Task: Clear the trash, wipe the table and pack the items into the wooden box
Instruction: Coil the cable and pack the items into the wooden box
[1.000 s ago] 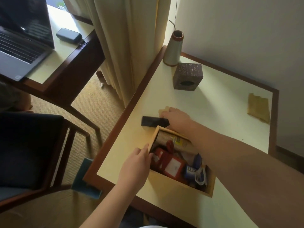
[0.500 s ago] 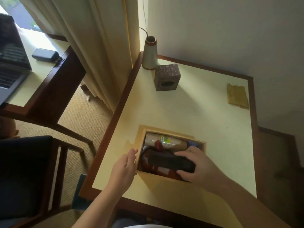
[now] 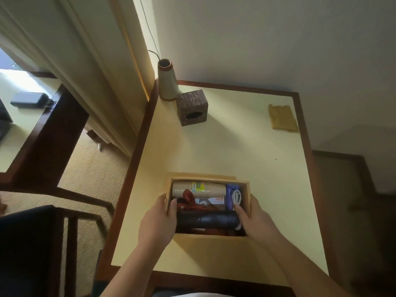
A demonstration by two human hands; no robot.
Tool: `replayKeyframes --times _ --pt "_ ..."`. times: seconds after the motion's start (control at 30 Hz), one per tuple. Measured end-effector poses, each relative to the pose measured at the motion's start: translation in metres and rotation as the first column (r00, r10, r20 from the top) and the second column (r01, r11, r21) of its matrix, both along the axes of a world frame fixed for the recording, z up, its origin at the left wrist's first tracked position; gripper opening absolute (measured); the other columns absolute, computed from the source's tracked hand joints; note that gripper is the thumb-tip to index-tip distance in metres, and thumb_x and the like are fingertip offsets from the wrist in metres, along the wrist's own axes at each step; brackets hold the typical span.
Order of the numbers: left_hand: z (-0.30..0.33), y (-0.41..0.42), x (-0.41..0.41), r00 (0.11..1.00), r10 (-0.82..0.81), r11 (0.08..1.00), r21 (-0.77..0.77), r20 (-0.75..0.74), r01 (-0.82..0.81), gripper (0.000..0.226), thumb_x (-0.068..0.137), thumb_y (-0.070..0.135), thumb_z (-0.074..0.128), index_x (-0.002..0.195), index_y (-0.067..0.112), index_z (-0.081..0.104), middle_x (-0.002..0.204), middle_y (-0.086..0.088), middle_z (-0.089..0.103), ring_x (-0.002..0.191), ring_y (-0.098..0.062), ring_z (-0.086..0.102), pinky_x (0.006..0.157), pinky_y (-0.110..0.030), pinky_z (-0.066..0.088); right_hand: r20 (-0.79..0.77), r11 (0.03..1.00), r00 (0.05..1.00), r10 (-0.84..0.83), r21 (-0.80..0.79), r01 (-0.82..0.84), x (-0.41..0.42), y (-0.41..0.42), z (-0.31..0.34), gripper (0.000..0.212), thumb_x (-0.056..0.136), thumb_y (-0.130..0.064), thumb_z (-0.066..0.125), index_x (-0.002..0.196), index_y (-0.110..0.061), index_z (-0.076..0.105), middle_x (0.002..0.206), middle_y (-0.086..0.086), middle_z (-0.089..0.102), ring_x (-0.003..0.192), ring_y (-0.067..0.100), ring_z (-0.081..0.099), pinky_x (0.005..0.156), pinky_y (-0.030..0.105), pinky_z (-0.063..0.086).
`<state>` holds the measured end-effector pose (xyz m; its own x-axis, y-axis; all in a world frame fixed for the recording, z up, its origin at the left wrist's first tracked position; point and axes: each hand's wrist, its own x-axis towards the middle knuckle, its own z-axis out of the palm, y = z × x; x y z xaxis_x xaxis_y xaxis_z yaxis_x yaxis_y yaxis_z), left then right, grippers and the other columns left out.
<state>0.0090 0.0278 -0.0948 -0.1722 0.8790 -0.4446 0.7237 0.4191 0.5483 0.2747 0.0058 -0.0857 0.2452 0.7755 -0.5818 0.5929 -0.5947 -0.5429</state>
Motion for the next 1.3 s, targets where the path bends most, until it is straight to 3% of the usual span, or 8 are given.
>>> replayKeyframes --times 0.2,0.37,0.47,0.63,0.77,0.9,1.03,1.3 --pt "0.008 0.01 0.017 0.989 -0.053 0.997 0.046 -0.141 0.06 0.03 0.111 0.046 0.03 0.12 0.031 0.054 0.088 0.016 0.064 0.074 -0.002 0.061 0.06 -0.018 0.045 0.024 0.999 0.998 -0.052 -0.004 0.052 0.002 0.007 0.005 0.031 0.114 -0.035 0.034 0.139 -0.023 0.048 0.113 -0.002 0.062 0.078 -0.001 0.052 0.062 0.011 0.039" --pt "0.03 0.071 0.05 0.984 -0.104 0.981 0.15 -0.147 0.126 0.028 0.111 0.042 0.03 0.11 0.031 0.055 0.085 0.013 0.064 0.078 -0.009 0.065 0.076 -0.034 0.057 0.083 0.989 0.991 -0.105 0.11 0.095 0.039 0.072 0.025 0.024 0.112 -0.033 0.032 0.113 -0.026 0.055 0.101 0.001 0.067 0.081 0.014 0.061 0.067 0.032 0.047" --pt "0.053 0.121 0.085 0.989 -0.148 0.961 0.235 -0.022 0.149 0.017 0.109 0.038 0.044 0.122 0.028 0.05 0.097 0.011 0.064 0.085 -0.013 0.066 0.076 -0.03 0.054 0.17 0.978 0.973 -0.158 0.163 0.131 0.074 0.129 0.045 0.02 0.11 -0.03 0.036 0.112 -0.018 0.053 0.095 0.007 0.063 0.078 0.024 0.06 0.062 0.034 0.042" --pt "0.084 0.22 0.151 0.95 -0.254 0.952 0.218 0.18 0.213 0.051 0.108 0.026 0.051 0.154 0.021 0.03 0.123 0.003 0.062 0.109 -0.018 0.066 0.08 -0.028 0.05 0.3 0.934 0.901 -0.313 0.268 0.236 0.134 0.234 0.074 0.035 0.11 -0.028 0.04 0.142 -0.016 0.043 0.123 0.018 0.062 0.101 0.038 0.06 0.078 0.038 0.041" --pt "0.093 0.303 0.188 0.929 -0.287 0.953 0.167 0.234 0.252 0.053 0.108 0.018 0.046 0.156 0.021 0.024 0.128 -0.001 0.057 0.104 -0.019 0.057 0.087 -0.035 0.05 0.258 0.906 0.899 -0.355 0.331 0.263 0.168 0.308 0.079 0.03 0.109 -0.031 0.038 0.135 -0.019 0.047 0.126 0.017 0.064 0.108 0.041 0.062 0.091 0.047 0.051" --pt "0.073 0.372 0.202 0.947 -0.263 0.959 0.153 0.184 0.237 0.056 0.106 0.027 0.045 0.154 0.008 0.022 0.133 -0.02 0.059 0.112 -0.037 0.062 0.098 -0.048 0.05 0.184 0.91 0.937 -0.299 0.351 0.221 0.178 0.362 0.068 0.028 0.107 -0.031 0.04 0.128 -0.023 0.057 0.123 0.013 0.067 0.107 0.039 0.063 0.093 0.044 0.051" --pt "0.044 0.413 0.211 0.963 -0.245 0.969 0.045 0.115 0.241 0.086 0.105 0.039 0.05 0.161 0.005 -0.005 0.143 -0.027 0.05 0.122 -0.041 0.057 0.105 -0.052 0.048 0.077 0.898 0.949 -0.306 0.354 0.261 0.173 0.393 0.043 0.026 0.109 -0.027 0.044 0.129 -0.027 0.06 0.11 0.003 0.067 0.094 0.03 0.062 0.083 0.04 0.05" --pt "0.0 0.454 0.224 0.979 -0.205 0.979 -0.01 0.02 0.205 0.096 0.106 0.047 0.05 0.163 0.006 -0.015 0.161 -0.027 0.025 0.14 -0.041 0.042 0.116 -0.046 0.036 0.071 0.897 0.95 -0.303 0.356 0.26 0.168 0.419 -0.011 0.037 0.112 -0.026 0.042 0.148 -0.026 0.053 0.141 0.003 0.064 0.126 0.033 0.061 0.091 0.041 0.049"
